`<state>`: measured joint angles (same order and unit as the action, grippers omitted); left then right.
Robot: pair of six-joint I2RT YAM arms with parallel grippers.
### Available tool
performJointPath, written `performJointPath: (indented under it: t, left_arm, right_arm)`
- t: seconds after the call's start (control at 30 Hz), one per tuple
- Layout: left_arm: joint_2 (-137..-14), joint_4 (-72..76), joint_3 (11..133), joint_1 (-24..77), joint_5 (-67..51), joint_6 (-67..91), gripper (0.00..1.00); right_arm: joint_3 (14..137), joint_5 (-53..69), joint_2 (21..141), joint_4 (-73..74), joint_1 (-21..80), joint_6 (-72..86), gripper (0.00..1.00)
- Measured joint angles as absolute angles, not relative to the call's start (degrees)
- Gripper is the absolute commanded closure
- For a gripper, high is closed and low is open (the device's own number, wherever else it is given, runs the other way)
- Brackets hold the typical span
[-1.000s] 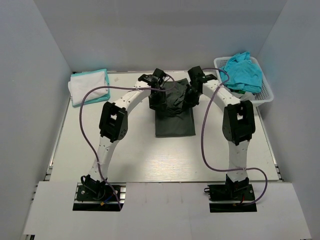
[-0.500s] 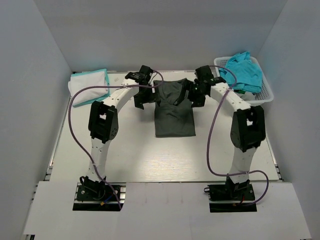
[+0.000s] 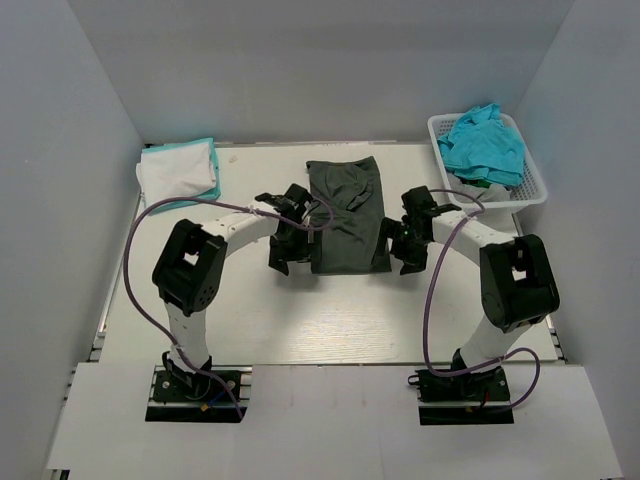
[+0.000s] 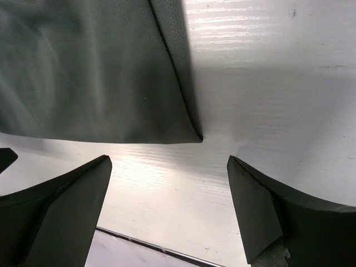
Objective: Fold and stack the t-shirts
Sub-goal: Fold the folded rectangular tshirt in 1/3 of the way, then grab one side of the 2/3 rectangular tshirt with both arms
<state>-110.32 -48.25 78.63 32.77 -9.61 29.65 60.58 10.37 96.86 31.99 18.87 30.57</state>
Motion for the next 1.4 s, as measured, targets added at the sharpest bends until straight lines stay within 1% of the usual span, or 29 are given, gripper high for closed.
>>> performJointPath:
  t: [0.07, 0.1, 0.17, 0.2, 0.23, 0.27, 0.3, 0.4, 0.43, 0.47, 0.5, 0.53, 0.57, 0.63, 0.67, 0.7, 0.77, 1.07, 1.23, 1.4]
  left_arm:
    - [-110.34, -46.87, 78.26, 33.26, -9.69, 30.0, 0.06]
    - [-110.34, -46.0, 78.26, 33.54, -9.72, 30.02, 0.1]
    - [-110.37, -44.27, 78.26, 34.11, -9.74, 30.17, 0.14]
    - [-110.5, -43.7, 78.26, 34.37, -9.74, 30.26, 0.23]
    - [-110.72, -43.05, 78.26, 34.79, -9.74, 30.41, 0.27]
    - [-111.07, -42.52, 78.26, 35.14, -9.72, 30.52, 0.3]
    - [-111.55, -42.15, 78.26, 35.55, -9.74, 30.5, 0.3]
    - [-112.73, -41.32, 78.15, 36.53, -9.78, 30.48, 0.3]
    - [-112.73, -41.01, 78.04, 36.82, -9.78, 30.48, 0.35]
    - [-112.73, -40.66, 78.02, 37.08, -9.8, 30.57, 0.39]
    - [-112.73, -40.23, 77.87, 37.32, -9.8, 30.7, 0.4]
    - [-112.75, -39.83, 77.71, 37.47, -9.87, 30.74, 0.47]
    - [-112.88, -39.75, 77.69, 37.63, -9.82, 30.87, 0.5]
    - [-113.21, -39.2, 77.73, 37.85, -9.8, 31.09, 0.57]
    - [-113.34, -39.05, 77.76, 37.91, -9.69, 31.24, 0.7]
    - [-113.58, -38.98, 77.87, 37.93, -9.58, 31.42, 0.8]
    - [-114.24, -38.74, 78.24, 37.93, -9.61, 31.73, 1.0]
    - [-113.06, -38.11, 76.77, 38.3, -8.95, 32.38, 1.0]
    - [-108.16, -42.26, 72.07, 39.44, -8.45, 32.77, 1.0]
    - [-99.11, -50.46, 70.48, 41.69, -12.71, 32.8, 1.0]
  right_arm:
    - [60.1, 10.13, 96.88, 31.18, 18.85, 30.7, 0.1]
    - [60.1, 10.0, 96.88, 30.57, 18.92, 30.7, 0.11]
    - [60.1, 9.76, 96.97, 28.95, 19.0, 30.68, 0.11]
    - [60.1, 9.74, 97.21, 28.36, 18.98, 30.68, 0.13]
    - [60.1, 9.69, 97.6, 27.81, 18.98, 30.68, 0.16]
    - [60.1, 9.61, 98.02, 27.4, 18.96, 30.63, 0.16]
    - [60.1, 9.58, 98.63, 27.0, 18.96, 30.68, 0.18]
    - [60.01, 9.74, 99.46, 26.06, 18.96, 30.81, 0.3]
    - [59.68, 9.96, 99.5, 25.41, 18.94, 30.94, 0.34]
    - [59.29, 10.26, 99.48, 24.93, 18.85, 31.05, 0.4]
    - [58.98, 10.57, 99.48, 24.49, 18.81, 31.14, 0.43]
    - [58.63, 10.81, 99.48, 23.88, 18.76, 31.31, 0.5]
    - [58.33, 10.98, 99.48, 23.44, 18.76, 31.35, 0.71]
    - [57.93, 11.05, 99.94, 22.92, 18.76, 31.42, 0.86]
    - [57.74, 11.29, 100.36, 22.79, 18.76, 31.88, 0.94]
    - [57.6, 11.81, 100.51, 22.57, 18.76, 32.05, 1.0]
    - [57.45, 11.99, 100.51, 22.41, 18.76, 32.45, 1.0]
    - [54.43, 12.88, 96.88, 23.75, 18.9, 32.36, 1.0]
    - [50.3, 16.99, 88.82, 27.27, 19.77, 32.29, 1.0]
    - [46.09, 22.61, 79.26, 35.33, 22.0, 31.31, 1.0]
